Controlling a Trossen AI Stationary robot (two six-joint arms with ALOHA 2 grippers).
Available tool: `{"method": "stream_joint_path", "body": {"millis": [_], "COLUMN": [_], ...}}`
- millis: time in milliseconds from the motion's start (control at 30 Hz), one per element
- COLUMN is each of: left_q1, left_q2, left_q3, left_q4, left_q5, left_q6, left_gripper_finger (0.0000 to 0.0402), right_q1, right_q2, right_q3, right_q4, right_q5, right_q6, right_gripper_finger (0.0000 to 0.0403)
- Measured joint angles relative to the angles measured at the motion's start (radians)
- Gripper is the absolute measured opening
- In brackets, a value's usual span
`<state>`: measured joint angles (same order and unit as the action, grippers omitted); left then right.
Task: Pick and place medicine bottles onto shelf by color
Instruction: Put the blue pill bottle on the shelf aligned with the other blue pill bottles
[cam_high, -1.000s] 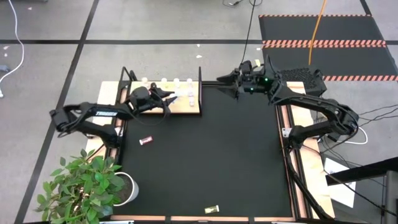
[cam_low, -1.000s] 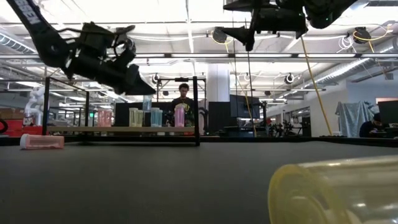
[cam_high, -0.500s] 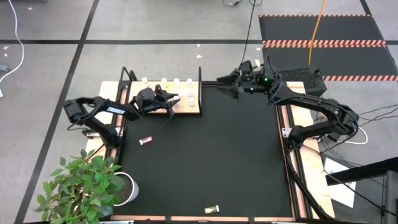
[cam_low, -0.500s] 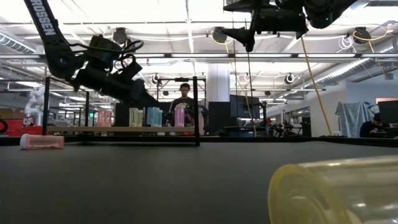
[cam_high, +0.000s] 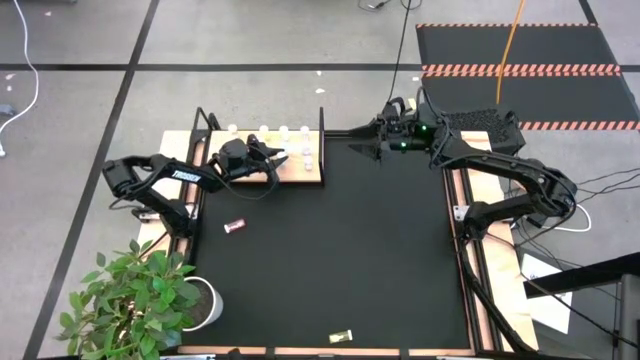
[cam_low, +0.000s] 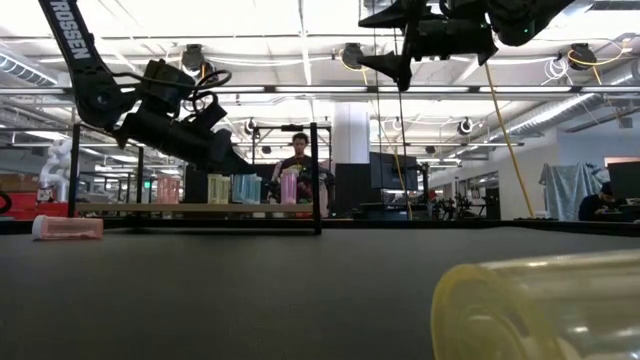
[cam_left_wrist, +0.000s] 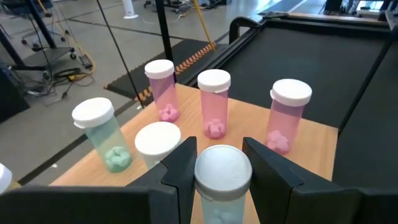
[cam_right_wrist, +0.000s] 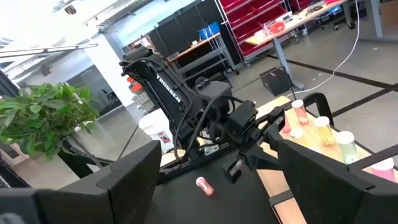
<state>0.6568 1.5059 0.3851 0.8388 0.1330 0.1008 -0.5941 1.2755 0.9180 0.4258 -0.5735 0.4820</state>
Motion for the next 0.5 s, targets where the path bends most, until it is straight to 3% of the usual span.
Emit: {"method": "stream_joint_path", "body": {"millis": [200,500], "left_q1": [0.000,-0.005], "left_q2": [0.000,0.000], "left_q3": [0.000,0.000], "left_q4": [-0.003,-0.006], "left_q5": [0.001,0.001], "left_q6": [-0.015,-0.024], "left_gripper_finger": [0.0126,0.0167], "right_q1": [0.000,0.000], "right_q2": [0.000,0.000], "right_q3": [0.000,0.000], "right_q4": [0.001,0.002], "right_q5": [0.000,-0.003], "right_q6": [0.000,0.003], "right_gripper_finger": [0.0315,0.0315]}}
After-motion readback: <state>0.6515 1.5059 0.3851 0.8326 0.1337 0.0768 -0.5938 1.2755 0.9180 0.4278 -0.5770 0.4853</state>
